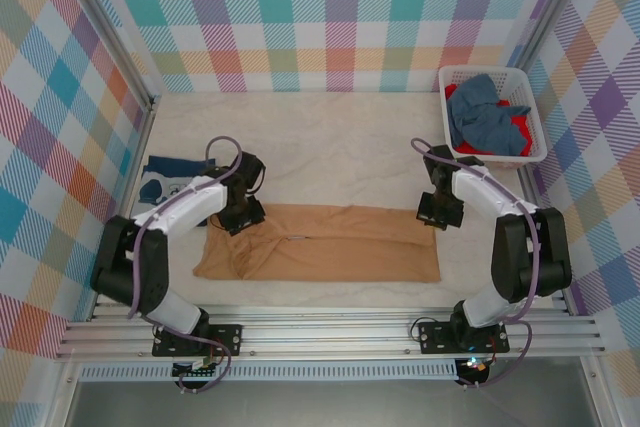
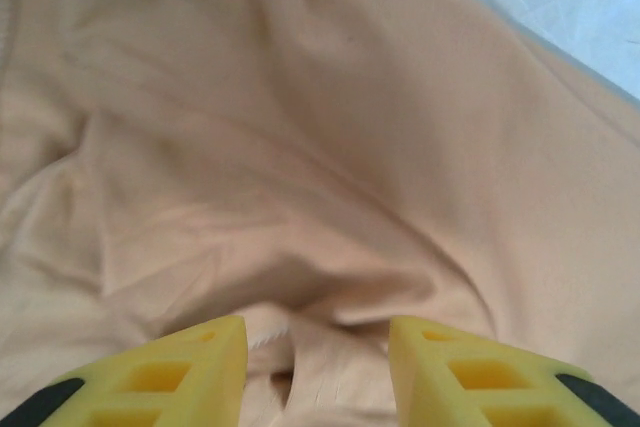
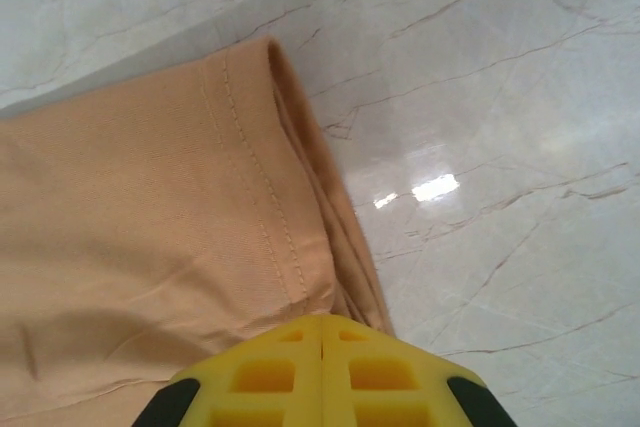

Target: Fold and stack the t-shirts

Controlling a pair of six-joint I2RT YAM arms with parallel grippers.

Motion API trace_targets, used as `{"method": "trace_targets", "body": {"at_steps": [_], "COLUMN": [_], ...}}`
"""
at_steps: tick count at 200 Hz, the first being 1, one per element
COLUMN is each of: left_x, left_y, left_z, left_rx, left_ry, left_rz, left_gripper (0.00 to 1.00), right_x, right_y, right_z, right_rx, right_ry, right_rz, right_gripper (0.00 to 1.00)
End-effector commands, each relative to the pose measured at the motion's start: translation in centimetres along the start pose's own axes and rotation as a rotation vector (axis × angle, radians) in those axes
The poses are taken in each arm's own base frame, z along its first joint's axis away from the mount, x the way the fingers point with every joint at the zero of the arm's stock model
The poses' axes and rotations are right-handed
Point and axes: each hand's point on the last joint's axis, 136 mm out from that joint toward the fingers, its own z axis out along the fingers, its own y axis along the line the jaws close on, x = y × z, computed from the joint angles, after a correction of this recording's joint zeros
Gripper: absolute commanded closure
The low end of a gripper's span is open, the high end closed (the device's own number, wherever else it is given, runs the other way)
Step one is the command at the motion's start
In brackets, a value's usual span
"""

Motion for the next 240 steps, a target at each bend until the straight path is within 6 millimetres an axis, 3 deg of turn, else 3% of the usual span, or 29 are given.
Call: {"method": "trace_targets", "body": {"at_steps": [1, 29, 56, 93, 152, 211, 240], "left_x": [0.1, 1.0, 2.2, 3.1, 4.4, 5.1, 6.1], "left_y": [-1.9, -0.2, -0.3, -1.0, -0.3, -0.8, -1.2], "left_z": [0.2, -0.5, -0.6, 0.9, 1.3, 0.5, -0.4], "left_rx": [0.078, 0.027, 0.098, 0.161, 0.177, 0.208, 0.23], "left_ry": [0.041, 0.036, 0.025, 0.034, 0.049, 0.054, 0.078], "left_rz": [0.032, 0.035, 0.052, 0.101, 0.149, 0.178, 0.21], "left_gripper": [0.6, 0.61, 0.59, 0.61, 0.74, 0.99, 1.0], "right_x": [0.5, 0.2, 0.1, 0.2, 0.3, 0.2, 0.1], "right_y": [0.6, 0.6, 0.8, 1.2, 1.1, 1.2, 1.2], "right_z": [-0.3, -0.7, -0.6, -0.4, -0.3, -0.2, -0.1], "right_rx": [-0.038, -0.038, -0.046, -0.061, -0.055, -0.054, -0.054], "right_ry": [0.009, -0.004, -0.002, 0.014, 0.017, 0.02, 0.021], "right_rz": [0.011, 0.008, 0.012, 0.011, 0.006, 0.004, 0.006], "right_gripper": [0.94, 0.94, 0.93, 0.93, 0.92, 0.93, 0.93]}}
